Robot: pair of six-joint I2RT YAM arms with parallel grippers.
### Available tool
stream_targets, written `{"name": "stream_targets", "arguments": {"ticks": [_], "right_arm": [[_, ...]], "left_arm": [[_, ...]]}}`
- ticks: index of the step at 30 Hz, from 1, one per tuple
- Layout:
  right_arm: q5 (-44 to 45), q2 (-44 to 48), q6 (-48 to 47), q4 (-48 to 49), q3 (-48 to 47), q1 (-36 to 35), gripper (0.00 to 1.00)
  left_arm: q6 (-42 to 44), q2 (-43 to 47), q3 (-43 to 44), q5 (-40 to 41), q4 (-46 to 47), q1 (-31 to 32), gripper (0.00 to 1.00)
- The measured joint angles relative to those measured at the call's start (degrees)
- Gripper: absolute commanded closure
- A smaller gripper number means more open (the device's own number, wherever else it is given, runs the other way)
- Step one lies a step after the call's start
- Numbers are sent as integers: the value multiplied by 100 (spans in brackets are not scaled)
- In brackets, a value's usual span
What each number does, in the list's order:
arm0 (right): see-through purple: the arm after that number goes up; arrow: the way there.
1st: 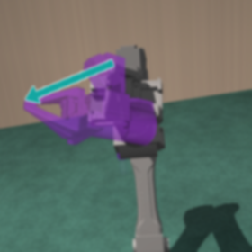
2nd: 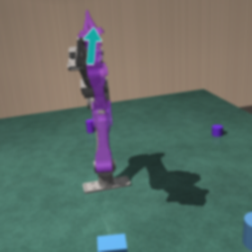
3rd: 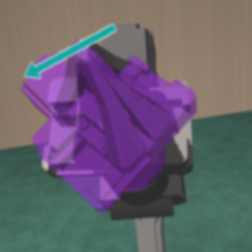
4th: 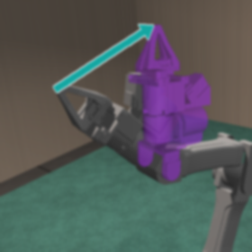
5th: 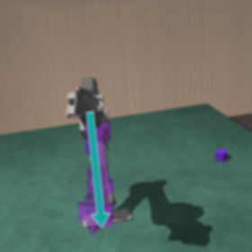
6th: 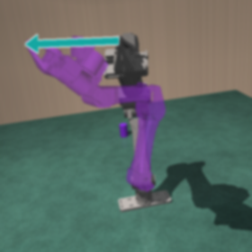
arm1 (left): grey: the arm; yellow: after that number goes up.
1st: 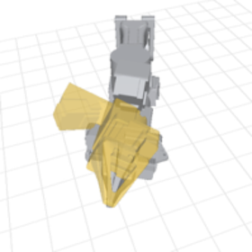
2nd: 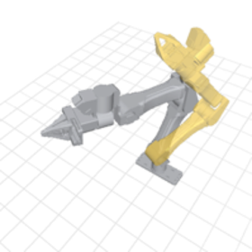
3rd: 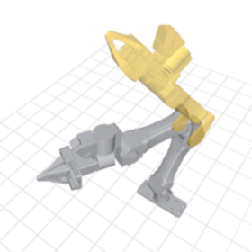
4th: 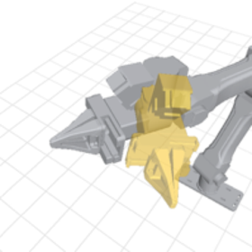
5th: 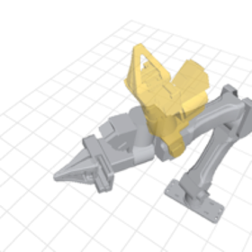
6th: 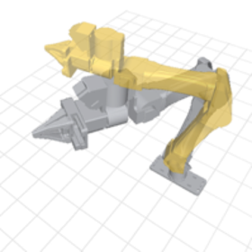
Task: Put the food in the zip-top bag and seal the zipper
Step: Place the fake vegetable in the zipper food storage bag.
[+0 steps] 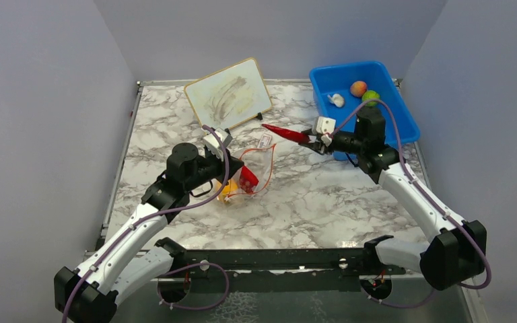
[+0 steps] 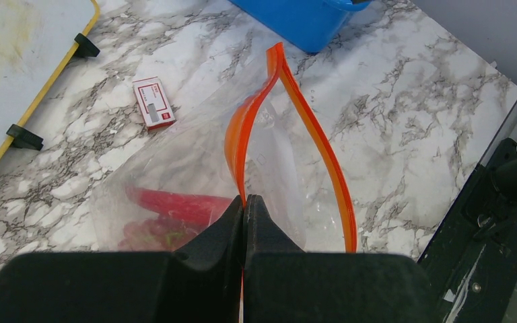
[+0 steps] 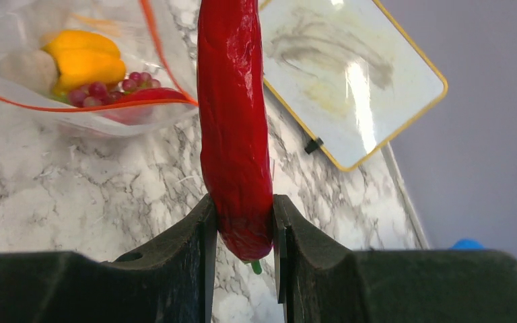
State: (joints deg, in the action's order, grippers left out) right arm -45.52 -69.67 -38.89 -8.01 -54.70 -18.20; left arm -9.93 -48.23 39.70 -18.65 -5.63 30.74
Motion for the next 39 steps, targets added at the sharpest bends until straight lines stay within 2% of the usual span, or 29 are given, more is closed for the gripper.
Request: {"name": "stream_targets", "arguments": {"ticks": [9, 16, 28, 39], "right_arm": [[-1362, 463, -732, 994, 769, -361, 85], [-2004, 389, -1069, 1580, 841, -1047, 82], [-2144, -660, -2343, 999, 170, -1886, 82], [-1521, -1528, -3665, -219, -428, -1989, 78]], "left_arm": [[-2, 0, 0, -4, 0, 0, 100], [-22, 0, 0, -44, 0, 0, 100], [-66, 2, -13, -223, 4, 0, 100], [-70, 109, -76, -435, 42, 0, 100]]}}
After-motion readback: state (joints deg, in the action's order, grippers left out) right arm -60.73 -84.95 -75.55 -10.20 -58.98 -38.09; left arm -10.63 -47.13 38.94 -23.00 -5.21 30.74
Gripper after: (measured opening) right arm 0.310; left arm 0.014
